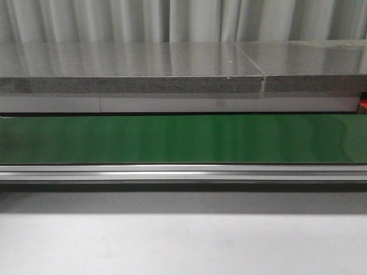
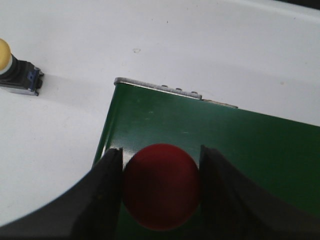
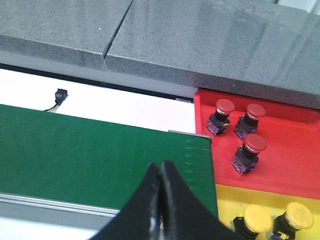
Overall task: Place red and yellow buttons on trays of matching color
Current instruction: 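Place the red button on the green belt and open the left gripper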
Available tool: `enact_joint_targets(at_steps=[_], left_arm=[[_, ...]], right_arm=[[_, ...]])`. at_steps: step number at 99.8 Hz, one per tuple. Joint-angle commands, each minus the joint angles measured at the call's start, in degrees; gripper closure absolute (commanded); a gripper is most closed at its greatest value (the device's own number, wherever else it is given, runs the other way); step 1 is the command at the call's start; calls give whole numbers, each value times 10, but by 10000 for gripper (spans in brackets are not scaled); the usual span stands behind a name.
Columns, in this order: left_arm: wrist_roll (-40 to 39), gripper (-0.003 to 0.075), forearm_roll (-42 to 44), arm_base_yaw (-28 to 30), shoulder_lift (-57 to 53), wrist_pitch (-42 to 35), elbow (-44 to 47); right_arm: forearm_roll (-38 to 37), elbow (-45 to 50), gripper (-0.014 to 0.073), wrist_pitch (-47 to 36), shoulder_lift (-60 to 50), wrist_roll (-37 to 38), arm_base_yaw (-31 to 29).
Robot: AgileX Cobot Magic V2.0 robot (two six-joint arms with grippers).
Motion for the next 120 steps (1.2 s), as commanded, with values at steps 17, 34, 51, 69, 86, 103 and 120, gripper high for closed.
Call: enact_joint_targets(at_steps=[17,34,51,69,86,103,120], left_arm=[[-1,736,3,-4,-5,-18,-16],[-1,581,3,-4,-5,-18,-16],[12,215,3,-11,-5,-12,-16],[13,59,5,-25,-8,-11,-26],[13,59,17,-24,-8,-4,-61],[13,59,37,-11,-6,-1,-100],[12,59,34,40,10,6,-114]], right_arm=[[-9,-14,662,-41,2,-3,0],[-9,-14,662,-41,2,-3,0],[-9,-14,662,-41,2,-3,0],[-9,-14,662,-41,2,-3,0],[-9,-14,662,-41,2,-3,0],[-9,-14,662,-41,2,-3,0],[-9,-14,662,-41,2,-3,0]])
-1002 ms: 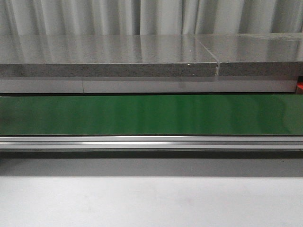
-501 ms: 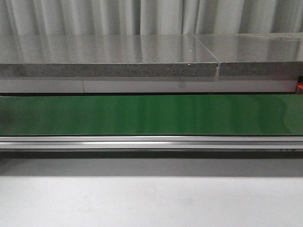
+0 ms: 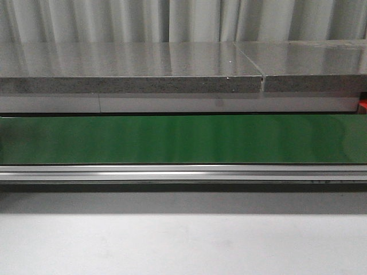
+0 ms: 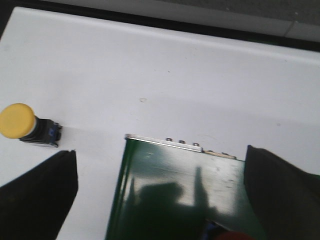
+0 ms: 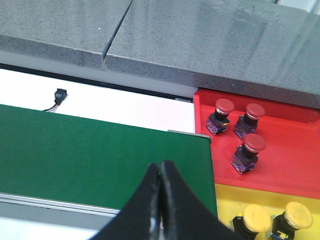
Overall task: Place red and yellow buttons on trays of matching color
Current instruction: 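Place the red button on the green belt and open the left gripper, then move the left gripper over the yellow mushroom button and grasp it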
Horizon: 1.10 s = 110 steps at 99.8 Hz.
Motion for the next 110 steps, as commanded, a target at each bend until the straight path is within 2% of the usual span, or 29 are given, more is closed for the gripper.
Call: enact_joint_targets(at_steps=[1,22,46,57,110], left_arm=[[-2,59,6,28,-8,-16,-20],[-4,59,-9,107,35,-28,-20],[-4,59,-31,165,96,-70,-20],[-4,59,-31,176,120,-93,-26],[-2,67,-32,180,253,-73,-147]], right_arm=[[-9,-14,662,-42,2,-3,0],[-9,-14,662,-42,2,-3,0],[-9,-14,662,-42,2,-3,0],[-9,-14,662,-42,2,-3,0],[-9,-14,662,-42,2,-3,0]])
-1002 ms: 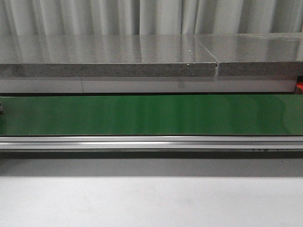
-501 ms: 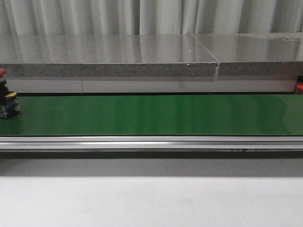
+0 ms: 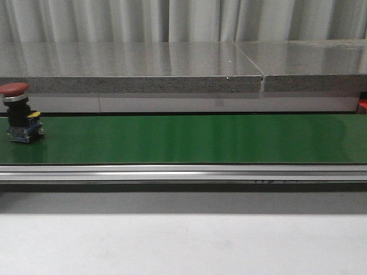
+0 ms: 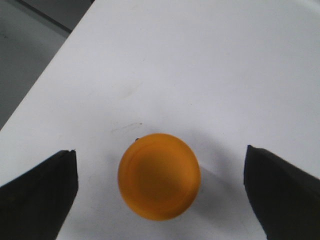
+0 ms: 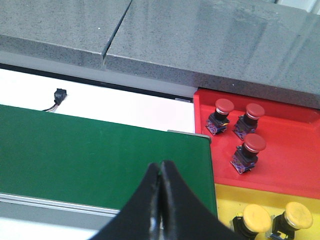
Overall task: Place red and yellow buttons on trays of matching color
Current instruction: 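Move the left gripper over the yellow mushroom button and grasp it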
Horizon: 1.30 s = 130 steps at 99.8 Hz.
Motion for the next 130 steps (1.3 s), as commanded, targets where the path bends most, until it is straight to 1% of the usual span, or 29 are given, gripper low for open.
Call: enact_joint_targets(at_steps=[1,6,13,18,20,22,27,32,39,44,66,80,92,110,130], left_arm=[[-2,70,-5,2,-20,-14,-25],[-2,102,-6,2,-18,-16,-25],[-2,193,-7,2,-18,-17,-25],[-2,298,-7,2,-18,-17,-25],[-2,326,-7,2,-18,-17,-25],[-2,384,-7,2,-18,-16,-25],[-2,468,-7,2,-18,-11,-25],[-2,573,-7,2,-21,-2,-25],[-2,687,-7,2,-27,9,-25],[-2,741,-8,2,-35,14,-25],[-2,739,-39,-2,-121,40,-25],[-2,739,-39,-27,-197,45,-10],[-2,739,-43,-63,-260,44,24],[-2,739,-43,-126,-338,40,105],[-2,739,-43,-183,-352,33,162]], right_arm=[[-9,-14,662,-42,2,-3,0],[-9,-14,662,-42,2,-3,0],[-9,-14,662,-42,2,-3,0],[-9,-14,662,-42,2,-3,0],[-9,-14,662,-42,2,-3,0],[-9,-14,662,-42,2,-3,0],[-9,-14,662,-42,2,-3,0],[-9,-14,662,-42,2,-3,0],[-9,-14,662,-42,2,-3,0],[-9,-14,662,-42,2,-3,0],[-9,-14,662,-42,2,-3,0],[-9,-14,662,-42,2,-3,0],[-9,-14,662,-42,2,-3,0],[-9,-14,662,-42,2,-3,0],[-9,-14,662,-42,2,-3,0]])
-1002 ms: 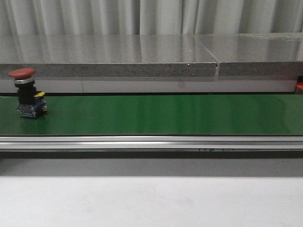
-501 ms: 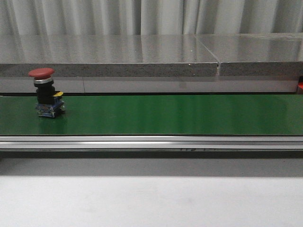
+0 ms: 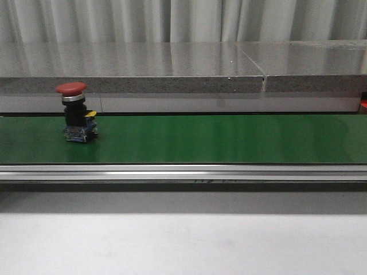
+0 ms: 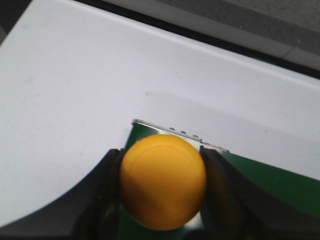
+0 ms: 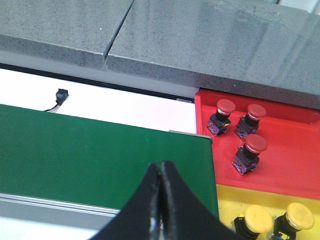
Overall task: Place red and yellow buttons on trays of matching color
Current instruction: 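Move the left gripper over the yellow mushroom button and grasp it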
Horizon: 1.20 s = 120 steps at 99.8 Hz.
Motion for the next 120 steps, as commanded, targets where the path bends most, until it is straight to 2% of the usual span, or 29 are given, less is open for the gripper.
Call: enact_joint_targets(at_steps=[1,33,65,72,79,91,101,106,120], left_arm=[[-2,739,-2,-22,-19,-37,4],[-2,739,0,-38,7,-48,52],[7,727,6,-38,22,-56,62],[15,675,4,-38,23,-55,62],[18,582,4,-38,23,-55,62],[29,352,3,-38,23,-55,62],[29,210,3,-38,23,-55,62],[30,181,3,-38,23,-57,62],[44,183,3,-38,22,-61,57]], right_arm=[[-9,-14,662,-42,2,-3,0],[-9,-14,662,-42,2,-3,0],[-9,-14,662,-42,2,-3,0],[-9,-14,662,-42,2,-3,0],[-9,-14,662,-42,2,-3,0],[-9,-14,662,-42,2,-3,0],[-9,-14,662,-42,2,-3,0],[-9,-14,662,-42,2,-3,0],[-9,-14,662,-42,2,-3,0]])
